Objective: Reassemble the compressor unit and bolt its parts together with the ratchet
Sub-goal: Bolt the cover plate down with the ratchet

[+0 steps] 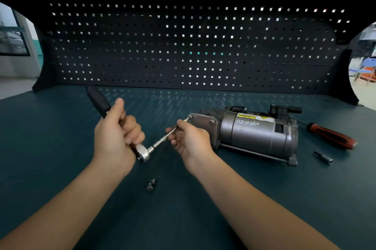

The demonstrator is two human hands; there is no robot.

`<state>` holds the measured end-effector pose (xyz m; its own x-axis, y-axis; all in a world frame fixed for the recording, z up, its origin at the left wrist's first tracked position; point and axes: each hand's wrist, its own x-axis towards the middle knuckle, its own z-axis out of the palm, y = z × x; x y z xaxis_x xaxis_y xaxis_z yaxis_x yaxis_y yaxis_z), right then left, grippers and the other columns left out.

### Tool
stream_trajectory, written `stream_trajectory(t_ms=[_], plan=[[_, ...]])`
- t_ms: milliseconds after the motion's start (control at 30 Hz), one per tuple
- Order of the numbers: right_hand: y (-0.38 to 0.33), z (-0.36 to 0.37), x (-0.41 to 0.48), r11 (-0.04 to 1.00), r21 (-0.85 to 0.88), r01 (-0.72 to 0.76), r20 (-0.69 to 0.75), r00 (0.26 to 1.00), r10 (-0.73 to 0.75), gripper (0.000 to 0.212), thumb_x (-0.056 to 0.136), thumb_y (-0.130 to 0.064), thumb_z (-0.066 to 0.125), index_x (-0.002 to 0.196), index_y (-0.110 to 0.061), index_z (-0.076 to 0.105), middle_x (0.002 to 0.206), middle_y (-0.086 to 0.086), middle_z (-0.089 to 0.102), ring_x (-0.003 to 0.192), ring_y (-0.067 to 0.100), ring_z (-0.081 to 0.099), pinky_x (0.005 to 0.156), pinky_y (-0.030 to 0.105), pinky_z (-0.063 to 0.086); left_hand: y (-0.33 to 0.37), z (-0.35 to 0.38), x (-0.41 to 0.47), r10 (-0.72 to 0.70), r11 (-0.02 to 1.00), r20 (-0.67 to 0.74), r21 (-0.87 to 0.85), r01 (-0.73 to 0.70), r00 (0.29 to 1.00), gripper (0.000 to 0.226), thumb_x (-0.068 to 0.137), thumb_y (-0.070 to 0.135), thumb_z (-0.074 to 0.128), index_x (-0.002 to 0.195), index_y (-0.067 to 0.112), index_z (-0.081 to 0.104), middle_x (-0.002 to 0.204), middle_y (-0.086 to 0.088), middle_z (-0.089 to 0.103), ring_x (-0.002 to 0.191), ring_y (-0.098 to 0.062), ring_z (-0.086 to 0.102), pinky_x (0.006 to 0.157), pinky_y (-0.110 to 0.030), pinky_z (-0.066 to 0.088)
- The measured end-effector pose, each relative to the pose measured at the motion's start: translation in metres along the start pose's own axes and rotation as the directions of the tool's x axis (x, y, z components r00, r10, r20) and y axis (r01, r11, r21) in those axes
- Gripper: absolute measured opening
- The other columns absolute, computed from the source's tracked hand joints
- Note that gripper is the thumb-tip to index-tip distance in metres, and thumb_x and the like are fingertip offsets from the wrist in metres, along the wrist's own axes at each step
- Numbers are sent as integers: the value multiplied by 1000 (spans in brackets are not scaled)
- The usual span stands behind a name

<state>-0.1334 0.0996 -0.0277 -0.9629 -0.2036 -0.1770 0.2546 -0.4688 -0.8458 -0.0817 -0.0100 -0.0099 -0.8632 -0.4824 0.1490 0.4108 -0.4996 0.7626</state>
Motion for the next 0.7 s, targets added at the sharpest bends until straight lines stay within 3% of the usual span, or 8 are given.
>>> stream_trajectory(t_ms=[133,267,433,467,500,567,633,700], plan=[[2,1,-1,1000,16,-14,6,1000,14,18,96,-11,50,80,-3,54,52,5,64,33,7,51,37,14,41,-3,-2,8,-126,984,-153,-143,104,980,38,95,27,48,62,19,31,37,9,22,29,-5,20,31,-15,20],[3,2,-1,999,5,-41,22,999,40,19,97,-17,48,86,-3,54,54,3,66,33,6,50,37,14,40,-8,3,8,145,984,-126,120,-130,981,36,95,17,45,66,19,24,37,9,21,30,-7,18,35,-16,18],[1,3,0,999,34,-40,31,999,39,19,99,-18,45,94,-2,54,51,1,66,33,6,51,37,13,40,-2,13,5,296,932,-3,221,-288,955,36,95,17,46,65,18,25,37,11,24,30,-6,21,34,-14,21],[1,4,0,998,47,-45,36,998,43,21,99,-17,44,90,-2,54,50,1,65,33,6,51,37,13,40,-4,13,0,404,869,80,278,-410,911,36,94,16,48,65,19,27,37,11,26,31,-3,25,34,-14,24],[0,4,0,997,63,-52,39,998,50,23,99,-17,44,85,-3,54,48,0,64,33,5,51,36,13,40,-9,13,-6,511,744,212,375,-552,833,35,91,17,52,64,22,31,39,11,29,32,0,31,35,-11,27],[0,2,-1,996,76,-54,32,998,52,26,99,-18,43,80,-6,55,45,-2,62,33,5,50,36,14,40,-20,17,-22,514,588,404,477,-653,757,31,84,22,60,63,27,37,41,10,38,40,4,41,41,-5,29],[-1,0,-1,997,67,-31,23,999,30,25,99,-18,44,80,-6,55,45,-1,62,32,4,49,36,14,40,-22,24,-24,472,655,360,467,-594,805,31,85,24,60,61,24,40,41,9,42,38,1,39,40,-10,31],[-2,-2,-2,997,70,-16,25,1000,15,22,98,-16,44,81,-5,53,48,2,64,32,5,49,36,13,39,-12,27,-16,391,823,232,344,-452,890,36,92,18,55,62,18,34,36,8,34,32,-1,28,35,-14,24]])
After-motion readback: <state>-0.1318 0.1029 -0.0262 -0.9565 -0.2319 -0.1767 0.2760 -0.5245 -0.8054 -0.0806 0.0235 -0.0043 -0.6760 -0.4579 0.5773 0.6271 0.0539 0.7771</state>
